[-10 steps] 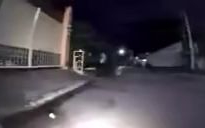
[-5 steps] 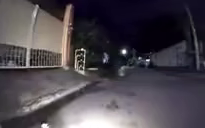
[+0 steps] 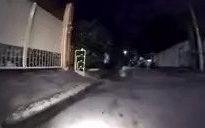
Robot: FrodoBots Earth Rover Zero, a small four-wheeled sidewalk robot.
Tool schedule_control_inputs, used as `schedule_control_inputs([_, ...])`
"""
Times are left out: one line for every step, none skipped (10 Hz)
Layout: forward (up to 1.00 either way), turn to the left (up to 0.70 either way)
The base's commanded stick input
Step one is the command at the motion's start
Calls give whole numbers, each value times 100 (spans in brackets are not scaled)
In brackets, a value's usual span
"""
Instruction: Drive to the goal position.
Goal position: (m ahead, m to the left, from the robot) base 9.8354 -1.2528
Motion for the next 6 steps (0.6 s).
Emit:
schedule_control_inputs([50,0])
schedule_control_inputs([50,0])
schedule_control_inputs([50,0])
schedule_control_inputs([50,0])
schedule_control_inputs([50,0])
schedule_control_inputs([50,0])
